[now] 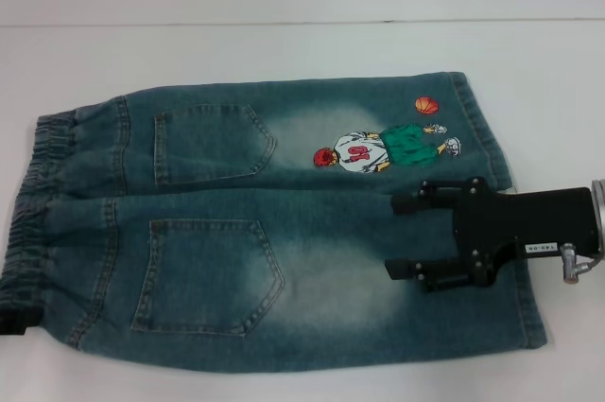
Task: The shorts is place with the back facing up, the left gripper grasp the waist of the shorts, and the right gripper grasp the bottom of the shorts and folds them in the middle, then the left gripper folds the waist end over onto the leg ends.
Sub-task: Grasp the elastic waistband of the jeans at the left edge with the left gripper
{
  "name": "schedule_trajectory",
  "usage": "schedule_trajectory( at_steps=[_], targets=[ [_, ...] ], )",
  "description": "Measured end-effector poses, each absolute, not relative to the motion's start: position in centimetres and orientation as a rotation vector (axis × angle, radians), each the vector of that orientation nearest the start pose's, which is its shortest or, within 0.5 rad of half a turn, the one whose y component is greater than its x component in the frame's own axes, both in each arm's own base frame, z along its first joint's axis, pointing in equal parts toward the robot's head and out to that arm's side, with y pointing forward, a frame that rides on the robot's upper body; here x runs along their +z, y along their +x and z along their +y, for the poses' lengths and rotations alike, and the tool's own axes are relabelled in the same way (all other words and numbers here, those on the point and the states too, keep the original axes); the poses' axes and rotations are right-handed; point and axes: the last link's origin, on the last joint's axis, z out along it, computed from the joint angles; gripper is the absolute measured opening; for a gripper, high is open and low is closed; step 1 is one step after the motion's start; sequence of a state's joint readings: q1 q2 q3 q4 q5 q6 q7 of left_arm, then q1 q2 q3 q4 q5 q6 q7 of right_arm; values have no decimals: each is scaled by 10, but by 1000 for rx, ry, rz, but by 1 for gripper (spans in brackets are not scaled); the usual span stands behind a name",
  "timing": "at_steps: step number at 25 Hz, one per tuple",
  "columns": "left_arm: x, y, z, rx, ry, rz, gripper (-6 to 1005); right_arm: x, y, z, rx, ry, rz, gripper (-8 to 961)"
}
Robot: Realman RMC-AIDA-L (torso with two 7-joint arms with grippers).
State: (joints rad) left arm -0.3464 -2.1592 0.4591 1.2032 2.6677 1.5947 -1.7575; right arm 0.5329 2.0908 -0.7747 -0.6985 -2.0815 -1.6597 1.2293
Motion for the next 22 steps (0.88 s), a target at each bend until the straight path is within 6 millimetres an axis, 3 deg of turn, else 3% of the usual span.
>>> schedule_trajectory(
  at_steps=[10,15,22],
  targets=[
    [77,-362,265,152,-2383,-1167,752,-14,254,310,597,-2941,320,849],
    [76,-360,268,161,-2385,-1166,540,-14,255,310,595,-2940,324,847],
    [78,-359,269,163,-2384,-1158,389,-13,258,308,595,-2933,344,846]
  ],
)
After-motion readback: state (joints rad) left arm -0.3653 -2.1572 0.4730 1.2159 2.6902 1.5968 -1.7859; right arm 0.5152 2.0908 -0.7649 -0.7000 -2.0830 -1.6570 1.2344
